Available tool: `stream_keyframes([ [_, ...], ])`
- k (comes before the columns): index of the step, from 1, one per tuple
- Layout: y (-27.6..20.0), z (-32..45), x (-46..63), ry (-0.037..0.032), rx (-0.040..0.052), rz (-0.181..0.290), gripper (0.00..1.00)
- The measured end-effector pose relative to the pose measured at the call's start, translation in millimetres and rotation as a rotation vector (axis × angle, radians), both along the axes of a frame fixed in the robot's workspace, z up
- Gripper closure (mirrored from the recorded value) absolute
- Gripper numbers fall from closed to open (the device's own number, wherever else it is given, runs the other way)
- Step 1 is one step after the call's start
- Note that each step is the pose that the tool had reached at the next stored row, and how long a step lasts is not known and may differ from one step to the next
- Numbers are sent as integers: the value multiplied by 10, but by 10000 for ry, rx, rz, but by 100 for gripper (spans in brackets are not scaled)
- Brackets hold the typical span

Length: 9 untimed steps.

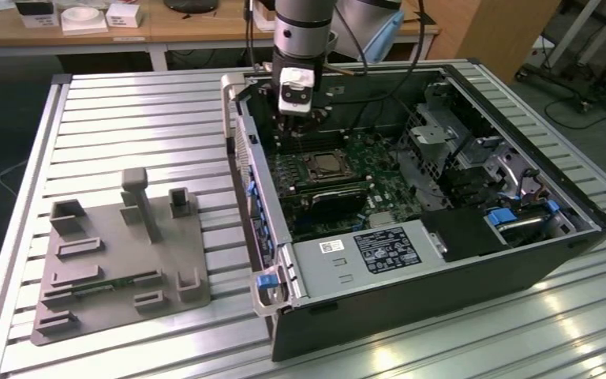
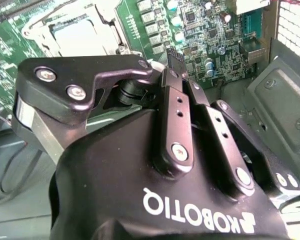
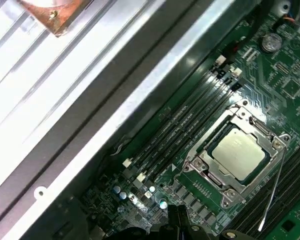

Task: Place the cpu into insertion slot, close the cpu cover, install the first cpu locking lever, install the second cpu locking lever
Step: 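Install the first cpu locking lever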

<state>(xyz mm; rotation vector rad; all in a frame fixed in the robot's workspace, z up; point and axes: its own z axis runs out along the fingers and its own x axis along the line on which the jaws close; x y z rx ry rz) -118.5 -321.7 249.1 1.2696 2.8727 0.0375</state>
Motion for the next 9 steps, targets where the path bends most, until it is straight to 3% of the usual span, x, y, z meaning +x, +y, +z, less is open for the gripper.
stream_keyframes([
  [5,6,-1,0,1,0,742,89],
  [9,75,-1,0,-2,1,869,89],
])
